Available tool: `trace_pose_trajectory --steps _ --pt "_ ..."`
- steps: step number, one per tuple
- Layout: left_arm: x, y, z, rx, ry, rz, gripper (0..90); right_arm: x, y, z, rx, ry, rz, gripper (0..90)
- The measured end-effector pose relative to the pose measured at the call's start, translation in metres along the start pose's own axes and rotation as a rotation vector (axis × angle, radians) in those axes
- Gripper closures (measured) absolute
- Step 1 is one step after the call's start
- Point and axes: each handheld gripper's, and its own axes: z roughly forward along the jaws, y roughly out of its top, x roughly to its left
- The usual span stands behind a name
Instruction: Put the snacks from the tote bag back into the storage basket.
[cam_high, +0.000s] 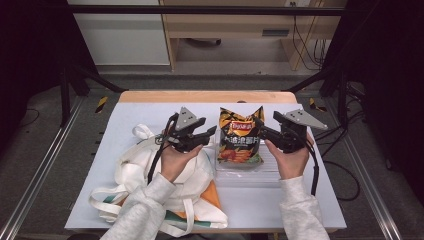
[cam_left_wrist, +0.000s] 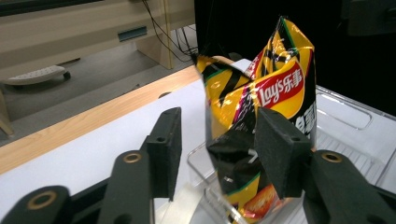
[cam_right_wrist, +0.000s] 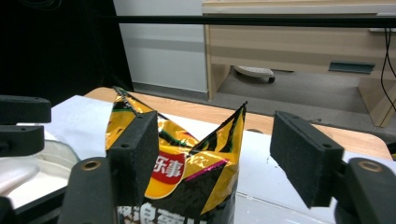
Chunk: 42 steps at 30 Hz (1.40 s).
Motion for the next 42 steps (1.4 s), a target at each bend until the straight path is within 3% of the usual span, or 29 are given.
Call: trace_pose_trajectory --steps 19,24,42 --pt "0.034 -0.044 -0.057 0.016 0.042 0.005 37.0 0.007 -0.02 -0.02 0.028 0.034 -0.044 22.1" --pt "0.039 -0.056 -0.067 0.03 0.053 0.001 35.7 0.008 -0.03 -0.027 0.052 0.04 -0.06 20.6" --pt "0.06 -0.096 -0.099 0.055 0.104 -0.044 34.8 -0.004 -0.067 -0.036 0.11 0.029 -0.045 19.3"
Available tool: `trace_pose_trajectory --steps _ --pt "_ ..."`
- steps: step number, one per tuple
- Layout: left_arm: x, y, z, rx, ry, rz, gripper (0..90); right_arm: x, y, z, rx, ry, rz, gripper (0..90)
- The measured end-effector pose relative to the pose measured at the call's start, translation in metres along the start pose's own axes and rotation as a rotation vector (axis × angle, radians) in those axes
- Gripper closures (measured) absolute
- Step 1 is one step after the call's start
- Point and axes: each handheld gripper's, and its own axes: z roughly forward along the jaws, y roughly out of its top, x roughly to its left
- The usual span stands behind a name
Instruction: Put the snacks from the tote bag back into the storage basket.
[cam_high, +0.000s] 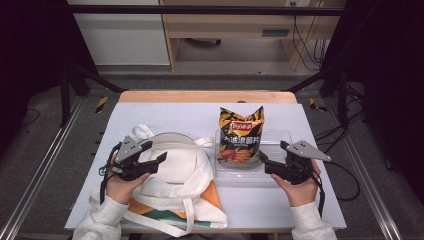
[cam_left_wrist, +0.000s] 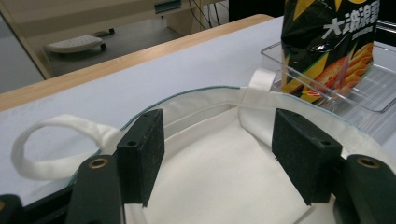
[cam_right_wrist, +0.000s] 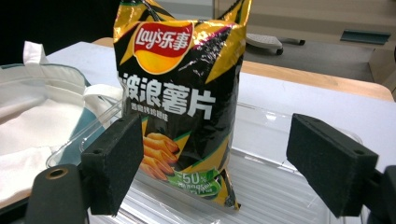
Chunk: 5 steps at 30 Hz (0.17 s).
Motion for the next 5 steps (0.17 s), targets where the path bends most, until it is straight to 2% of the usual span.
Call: trace_pose_trajectory --steps 5 --pt "0.0107 -0.0078 -0.006 0.007 0.025 -0.012 35.4 0.0 -0.0057 0.0036 0.016 -0.011 -0.004 20.1"
